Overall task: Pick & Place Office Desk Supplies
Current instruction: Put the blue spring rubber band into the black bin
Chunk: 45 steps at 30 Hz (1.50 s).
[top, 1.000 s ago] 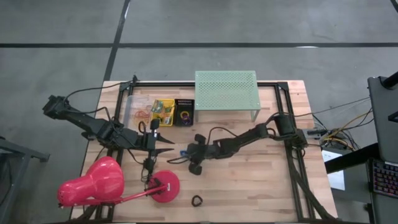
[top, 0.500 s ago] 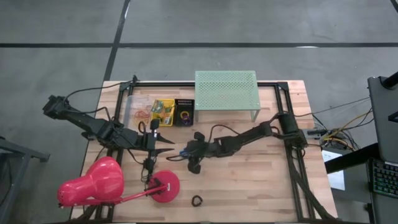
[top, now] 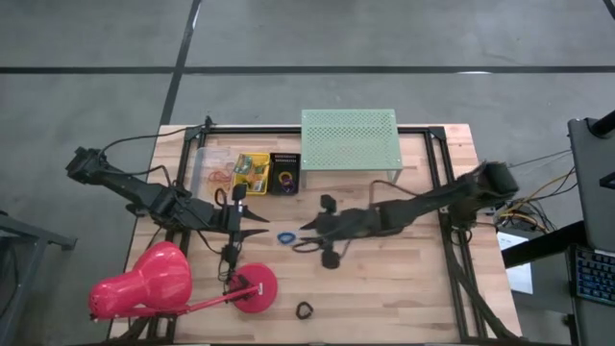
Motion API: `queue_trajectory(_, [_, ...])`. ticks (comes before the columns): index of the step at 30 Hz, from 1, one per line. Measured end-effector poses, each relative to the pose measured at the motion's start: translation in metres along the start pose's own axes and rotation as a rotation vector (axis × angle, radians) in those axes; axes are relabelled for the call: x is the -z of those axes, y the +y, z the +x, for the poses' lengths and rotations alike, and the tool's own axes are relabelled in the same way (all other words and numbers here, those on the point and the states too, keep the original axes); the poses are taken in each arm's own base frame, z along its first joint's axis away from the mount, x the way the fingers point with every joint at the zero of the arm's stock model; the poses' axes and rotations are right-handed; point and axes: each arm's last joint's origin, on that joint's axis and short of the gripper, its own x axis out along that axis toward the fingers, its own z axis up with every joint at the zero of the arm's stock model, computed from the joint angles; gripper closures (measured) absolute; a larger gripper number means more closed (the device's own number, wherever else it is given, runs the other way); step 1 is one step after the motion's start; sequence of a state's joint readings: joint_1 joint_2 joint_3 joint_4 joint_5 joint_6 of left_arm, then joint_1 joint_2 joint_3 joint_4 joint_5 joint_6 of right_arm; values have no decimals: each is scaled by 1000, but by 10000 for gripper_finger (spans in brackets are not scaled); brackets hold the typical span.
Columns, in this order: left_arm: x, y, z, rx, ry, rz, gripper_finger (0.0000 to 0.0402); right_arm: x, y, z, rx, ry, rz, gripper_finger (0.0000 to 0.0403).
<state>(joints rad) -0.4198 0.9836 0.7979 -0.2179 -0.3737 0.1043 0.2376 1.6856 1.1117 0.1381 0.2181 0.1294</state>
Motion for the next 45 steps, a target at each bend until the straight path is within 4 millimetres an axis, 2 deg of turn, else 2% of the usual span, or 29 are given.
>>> queue_trajectory(4, [1,0,0,0,7,3,303,5,-9,-43,40,-48,-12,287])
queue_trajectory(6, [1,0,0,1,7,2,303,19,-11,-63,79,-61,-35,286])
queue_trajectory(12, [1,0,0,0,8,3,303,56,-13,-114,142,-316,-2,286])
queue_trajectory(16, [1,0,0,1,8,3,303,81,-25,-140,137,-387,33,289])
queue_trajectory(19, [1,0,0,0,7,2,303,92,-32,-157,126,-429,67,289])
queue_trajectory(26, [0,0,0,0,3,1,303,113,-47,-188,123,-533,70,289])
queue_trajectory(32, [0,0,0,0,4,1,303,115,-57,-213,166,-629,136,289])
queue_trajectory(39, [0,0,0,0,4,1,303,132,-63,-221,156,-498,174,289])
queue_trajectory(45, [0,0,0,0,4,2,303,154,-65,-215,154,-409,216,289])
